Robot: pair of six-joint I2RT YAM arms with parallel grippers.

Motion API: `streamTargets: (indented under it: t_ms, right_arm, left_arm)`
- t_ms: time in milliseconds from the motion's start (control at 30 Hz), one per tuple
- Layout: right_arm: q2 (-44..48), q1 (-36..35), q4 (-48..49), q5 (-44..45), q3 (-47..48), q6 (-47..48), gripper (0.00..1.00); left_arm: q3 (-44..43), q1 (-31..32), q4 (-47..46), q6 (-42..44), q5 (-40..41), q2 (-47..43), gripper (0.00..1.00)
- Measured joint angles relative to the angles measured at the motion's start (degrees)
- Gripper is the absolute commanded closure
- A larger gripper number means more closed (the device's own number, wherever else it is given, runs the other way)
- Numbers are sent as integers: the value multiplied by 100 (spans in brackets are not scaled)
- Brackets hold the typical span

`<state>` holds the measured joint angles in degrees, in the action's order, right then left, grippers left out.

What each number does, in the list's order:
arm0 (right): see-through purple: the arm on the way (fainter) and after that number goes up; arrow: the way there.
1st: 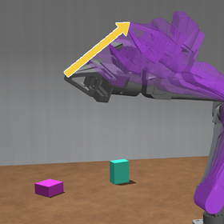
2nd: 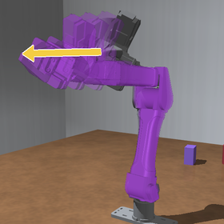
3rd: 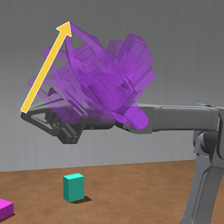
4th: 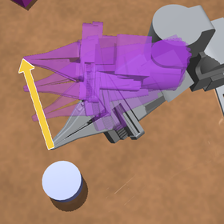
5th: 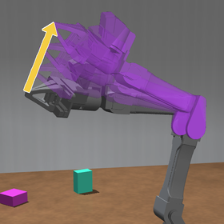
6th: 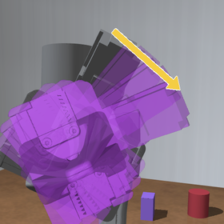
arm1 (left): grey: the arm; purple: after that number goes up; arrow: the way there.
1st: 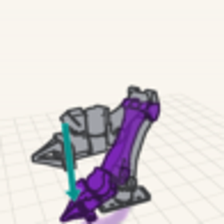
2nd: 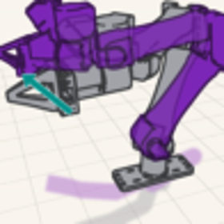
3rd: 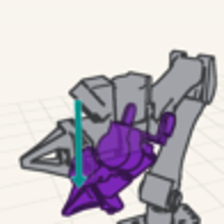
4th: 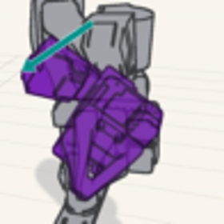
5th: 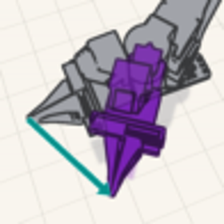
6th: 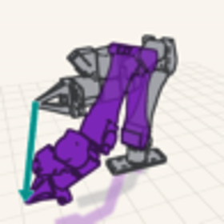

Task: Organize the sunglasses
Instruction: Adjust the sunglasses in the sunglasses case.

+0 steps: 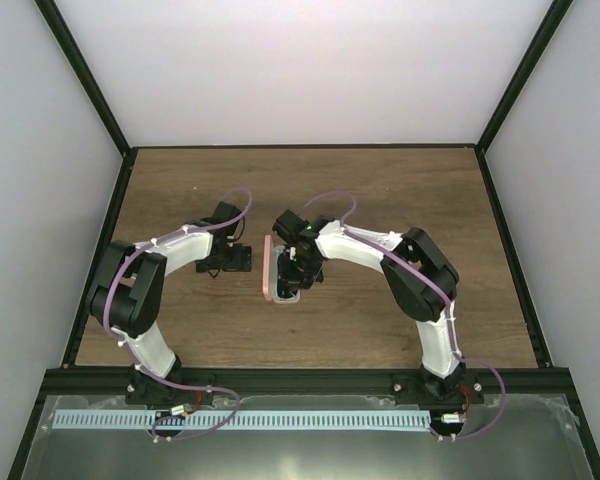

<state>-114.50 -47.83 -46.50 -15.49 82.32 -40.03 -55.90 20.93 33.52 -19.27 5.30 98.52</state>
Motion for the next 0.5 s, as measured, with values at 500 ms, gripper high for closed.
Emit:
streamTargets:
  t_ms: [500]
  right_arm:
    - [173, 2, -72, 328, 22, 15, 96]
  left_arm:
    - [-90, 0, 317, 92, 107, -98, 0]
